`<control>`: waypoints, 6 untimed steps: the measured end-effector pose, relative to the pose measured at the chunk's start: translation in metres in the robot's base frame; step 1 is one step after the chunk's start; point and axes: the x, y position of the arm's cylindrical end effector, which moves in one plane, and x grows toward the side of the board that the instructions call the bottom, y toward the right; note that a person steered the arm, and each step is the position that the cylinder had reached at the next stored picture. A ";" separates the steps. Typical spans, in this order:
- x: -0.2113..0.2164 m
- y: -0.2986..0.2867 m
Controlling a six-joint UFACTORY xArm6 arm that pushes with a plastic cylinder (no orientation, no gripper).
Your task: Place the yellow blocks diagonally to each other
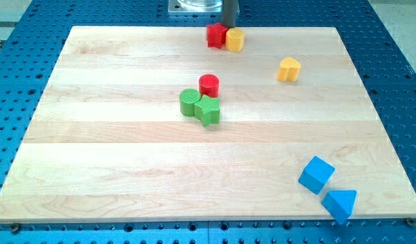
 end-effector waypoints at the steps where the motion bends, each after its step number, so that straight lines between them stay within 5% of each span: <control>1: -0.002 0.036; 2: 0.009 0.105; 4: 0.048 0.055; 5: 0.049 0.185; 6: 0.103 0.232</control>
